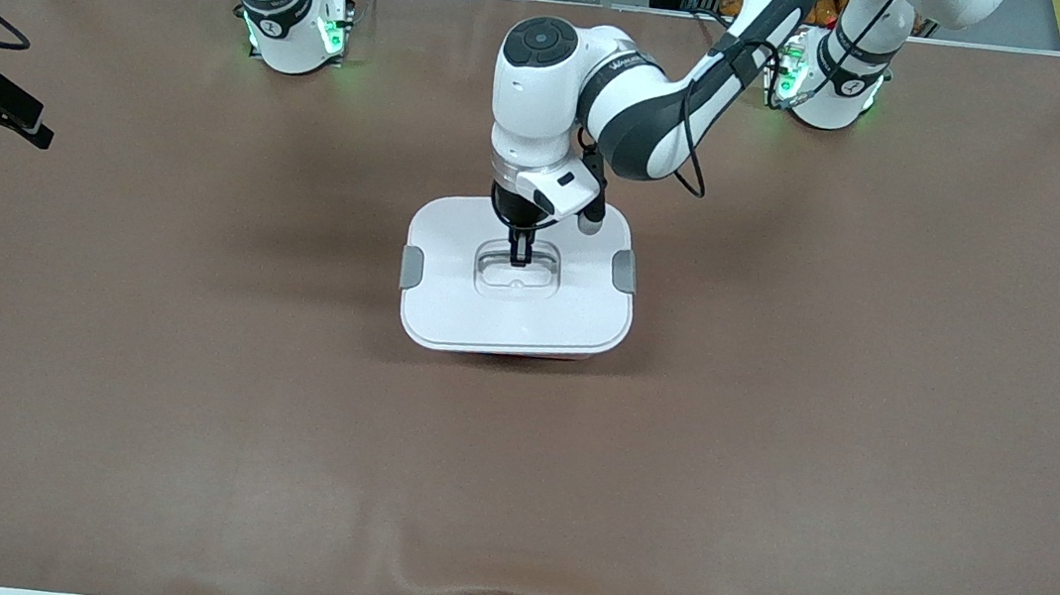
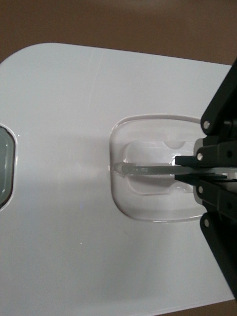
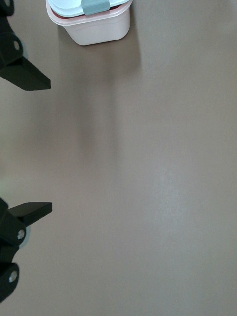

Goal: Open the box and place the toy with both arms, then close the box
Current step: 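Press the lid down onto the box with the left gripper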

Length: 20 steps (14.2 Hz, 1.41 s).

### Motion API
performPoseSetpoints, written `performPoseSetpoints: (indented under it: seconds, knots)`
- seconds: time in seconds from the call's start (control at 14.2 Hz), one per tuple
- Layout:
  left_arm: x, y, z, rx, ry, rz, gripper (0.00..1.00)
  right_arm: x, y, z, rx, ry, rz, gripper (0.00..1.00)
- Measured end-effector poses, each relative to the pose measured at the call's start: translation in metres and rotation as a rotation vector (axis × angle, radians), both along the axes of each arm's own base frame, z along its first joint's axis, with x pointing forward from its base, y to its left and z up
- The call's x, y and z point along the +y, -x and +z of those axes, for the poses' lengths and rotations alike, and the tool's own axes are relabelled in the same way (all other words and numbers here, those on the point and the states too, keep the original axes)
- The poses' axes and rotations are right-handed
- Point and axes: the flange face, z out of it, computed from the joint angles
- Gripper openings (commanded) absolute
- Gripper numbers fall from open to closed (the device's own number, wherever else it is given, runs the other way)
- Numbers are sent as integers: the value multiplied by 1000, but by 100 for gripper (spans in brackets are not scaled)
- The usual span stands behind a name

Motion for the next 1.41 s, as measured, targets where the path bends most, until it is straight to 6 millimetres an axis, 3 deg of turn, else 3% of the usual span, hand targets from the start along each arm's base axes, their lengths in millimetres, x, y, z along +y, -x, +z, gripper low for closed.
performPoseSetpoints:
  seconds: [0.35,0.71,1.41]
  knots:
    - [6,8,-12,-4,6,-13,0,0,0,1,-1,0,-1,100]
    - [6,12,-1,-16,20,-18,0,0,0,1,-2,0,-1,100]
    - [5,16,-7,-15,22,-28,0,0,0,1,-2,-1,-2,100]
